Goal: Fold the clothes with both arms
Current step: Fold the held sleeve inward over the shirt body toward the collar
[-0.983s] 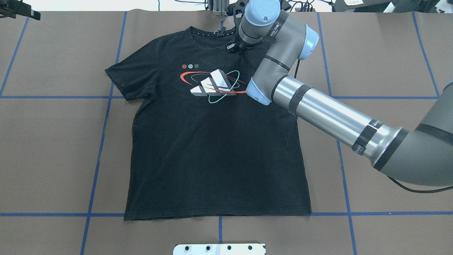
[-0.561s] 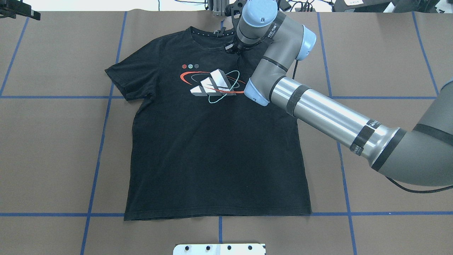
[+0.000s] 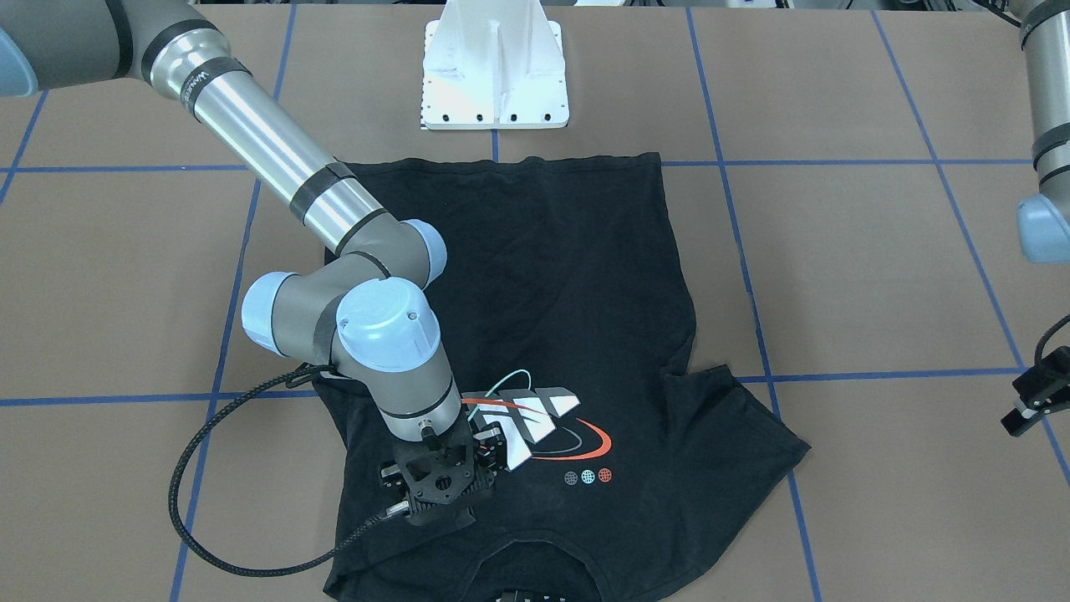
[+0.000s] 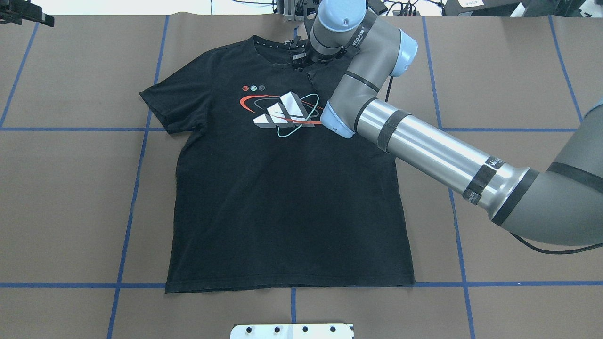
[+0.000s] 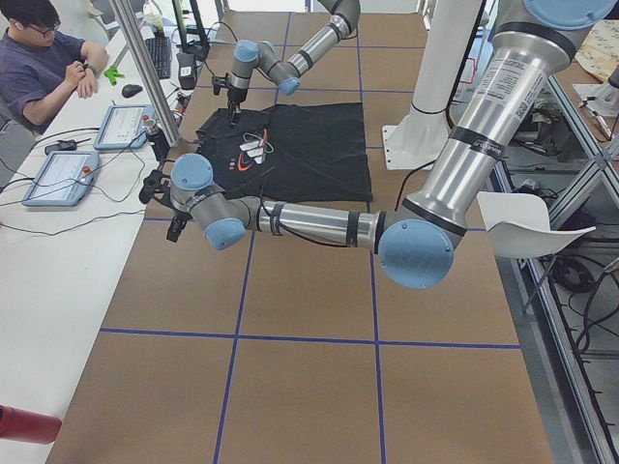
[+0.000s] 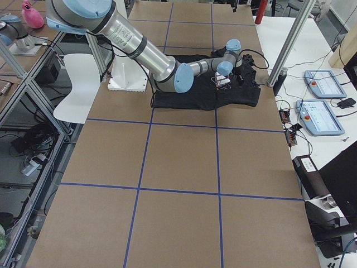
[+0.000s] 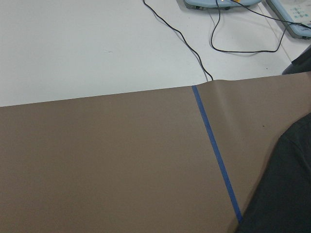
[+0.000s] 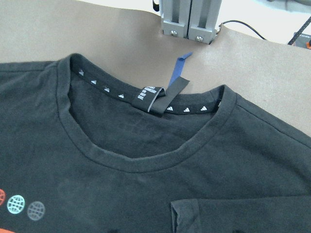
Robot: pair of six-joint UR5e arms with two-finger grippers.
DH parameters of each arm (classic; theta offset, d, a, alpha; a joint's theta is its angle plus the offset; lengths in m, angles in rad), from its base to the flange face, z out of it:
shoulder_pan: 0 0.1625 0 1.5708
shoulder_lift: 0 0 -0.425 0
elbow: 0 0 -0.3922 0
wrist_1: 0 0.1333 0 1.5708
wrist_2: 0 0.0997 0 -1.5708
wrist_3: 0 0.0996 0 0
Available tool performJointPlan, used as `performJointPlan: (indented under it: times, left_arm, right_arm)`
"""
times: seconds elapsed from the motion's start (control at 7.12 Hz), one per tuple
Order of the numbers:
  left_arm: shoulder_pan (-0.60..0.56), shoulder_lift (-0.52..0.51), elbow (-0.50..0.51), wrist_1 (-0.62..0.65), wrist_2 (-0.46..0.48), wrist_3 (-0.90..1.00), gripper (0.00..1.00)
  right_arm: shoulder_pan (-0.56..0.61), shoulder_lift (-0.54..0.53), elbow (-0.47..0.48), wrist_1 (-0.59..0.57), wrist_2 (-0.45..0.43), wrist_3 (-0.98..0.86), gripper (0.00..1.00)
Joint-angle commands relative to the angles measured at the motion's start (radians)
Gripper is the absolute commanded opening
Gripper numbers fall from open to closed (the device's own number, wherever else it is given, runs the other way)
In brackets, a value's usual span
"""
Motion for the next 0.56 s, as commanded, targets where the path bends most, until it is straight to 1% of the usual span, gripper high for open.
performJointPlan:
  times: [0.0,0.14,0.28,0.42]
  left_arm:
    - [0.01,-0.006,0.0,-0.02,0.001,-0.029,0.99]
    - [0.059,-0.005,0.006,-0.075,0.03,-0.112,0.99]
    - [0.125,-0.003,0.006,-0.126,0.115,-0.2,0.99]
    - [0.177,0.0,0.011,-0.17,0.151,-0.276,0.99]
  right_arm:
    - [0.023,0.003,0.072,-0.009,0.072,0.14,1.0]
    - [0.049,-0.025,0.107,-0.012,0.133,0.152,1.0]
    - [0.084,-0.059,0.16,-0.053,0.196,0.152,1.0]
    - [0.104,-0.091,0.251,-0.138,0.217,0.152,1.0]
